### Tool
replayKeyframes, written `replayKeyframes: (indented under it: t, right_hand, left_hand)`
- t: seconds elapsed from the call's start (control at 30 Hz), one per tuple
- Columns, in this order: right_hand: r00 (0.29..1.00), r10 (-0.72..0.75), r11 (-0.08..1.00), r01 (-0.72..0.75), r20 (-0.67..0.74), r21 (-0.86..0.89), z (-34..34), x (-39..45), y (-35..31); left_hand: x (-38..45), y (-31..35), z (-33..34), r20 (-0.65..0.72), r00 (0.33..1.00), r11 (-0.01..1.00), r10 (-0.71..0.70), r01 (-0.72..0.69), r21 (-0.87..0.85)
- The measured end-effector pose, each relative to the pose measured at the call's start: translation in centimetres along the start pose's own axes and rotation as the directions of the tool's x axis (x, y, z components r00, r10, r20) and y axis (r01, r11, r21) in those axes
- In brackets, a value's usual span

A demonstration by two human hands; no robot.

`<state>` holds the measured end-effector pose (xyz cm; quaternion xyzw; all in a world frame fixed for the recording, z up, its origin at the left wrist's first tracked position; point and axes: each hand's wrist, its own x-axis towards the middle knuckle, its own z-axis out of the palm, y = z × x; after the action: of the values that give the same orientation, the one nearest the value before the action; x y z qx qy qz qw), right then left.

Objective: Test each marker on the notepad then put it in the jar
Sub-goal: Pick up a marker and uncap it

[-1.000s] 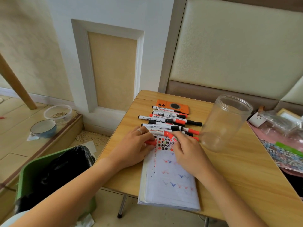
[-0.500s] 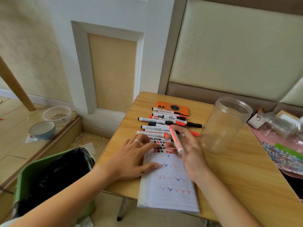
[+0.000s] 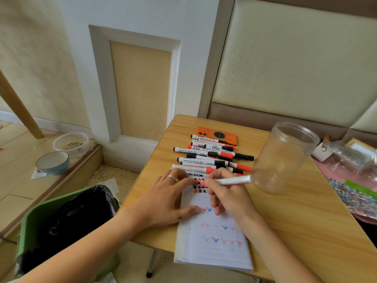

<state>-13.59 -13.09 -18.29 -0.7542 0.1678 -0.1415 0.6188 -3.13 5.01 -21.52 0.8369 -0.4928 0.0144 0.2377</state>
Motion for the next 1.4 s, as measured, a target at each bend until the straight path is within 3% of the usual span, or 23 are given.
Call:
replayKeyframes:
  t: [0.23, 1.4]
  right_hand:
    - [0.999, -0.040, 0.992, 0.037, -0.021, -0.117, 0.9, 0.0, 0.4]
    - [0.997, -0.040, 0.980, 0.027, -0.063, -0.195, 1.4, -0.6, 0.5]
  left_hand:
    - [0.0, -0.2, 0.0, 0.004, 1.000, 1.000, 0.015, -0.015, 0.010]
    - [-0.1, -0.3, 0.6, -0.029, 0.999, 0.994, 0.046, -0.042, 0.104]
